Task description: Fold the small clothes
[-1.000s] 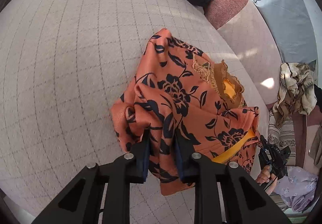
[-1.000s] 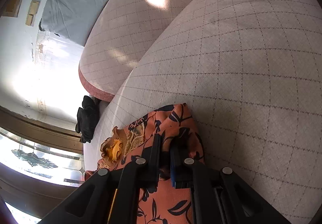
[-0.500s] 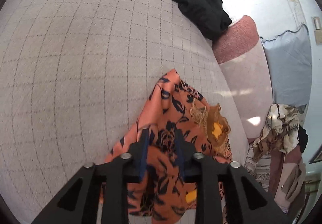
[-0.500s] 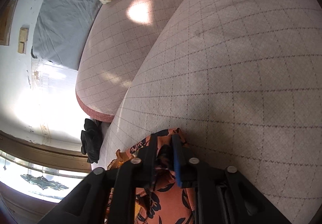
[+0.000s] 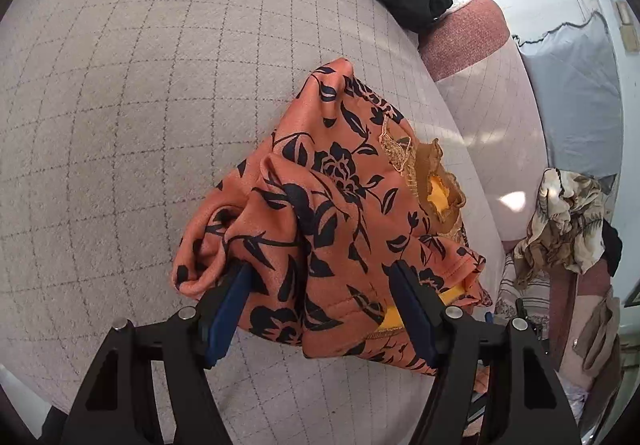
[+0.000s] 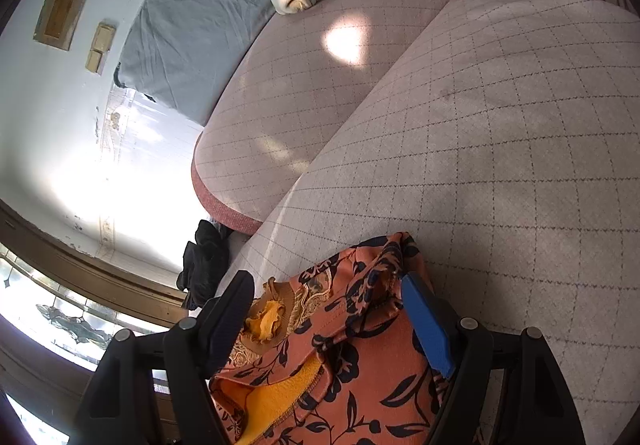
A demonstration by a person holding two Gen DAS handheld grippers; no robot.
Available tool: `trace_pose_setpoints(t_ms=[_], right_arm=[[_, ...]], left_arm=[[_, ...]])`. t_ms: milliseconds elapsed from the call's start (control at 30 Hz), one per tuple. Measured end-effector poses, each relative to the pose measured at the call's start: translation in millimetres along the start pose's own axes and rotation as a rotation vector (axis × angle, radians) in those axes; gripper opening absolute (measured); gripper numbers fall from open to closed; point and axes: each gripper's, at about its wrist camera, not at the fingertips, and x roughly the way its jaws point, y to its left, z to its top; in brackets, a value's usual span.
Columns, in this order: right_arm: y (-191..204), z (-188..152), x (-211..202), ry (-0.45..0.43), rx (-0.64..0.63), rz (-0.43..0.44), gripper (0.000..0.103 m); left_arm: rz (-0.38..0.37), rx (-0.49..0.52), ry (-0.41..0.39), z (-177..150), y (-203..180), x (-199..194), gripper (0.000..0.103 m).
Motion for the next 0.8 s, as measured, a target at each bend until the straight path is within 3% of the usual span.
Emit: trace_pose_setpoints(t_ms=[200,267,367,433,467,500,633,767,800], right_arm=[[-6,3,2,0.004,0.016,0.003,0.079],[-7,3,5,0.018,0.032,0.017,0.079],[-5,1,5,0.033,0.024,0.018,0.079],[-5,2,4,0.030,0.020,0.017,0.079],[-5,2,3,0.027,0.022,0.019,0.079],[-6,4,2,0.023,0.028,0.021,0.079],[-11,6,1,0.023,0.052,0.022,0.079],[-14,7,3,0.029,0.056,0.007,0.079],[-15,7,3,0.029,0.057,0.003,0.079]], left_arm=[[0.035,0.085,-0.058,-10,-19,-26,0.072],[0.051,0.068,-0.037,-1,-19,-15,0.072],[-0.021,0.023,0.026,4,-14,6,0.070],[0.002,0.011,0.047,3,-13,17,0.051],[0.003,0.021,0.054,0,-15,21,0.034],[-0.001,0.037,0.060,-1,-17,23,0.027],[-0.009,0.047,0.052,4,-22,27,0.022],[-0.043,0.016,0.078,26,-22,35,0.022],[-0.050,0.011,0.071,33,-22,36,0.018]])
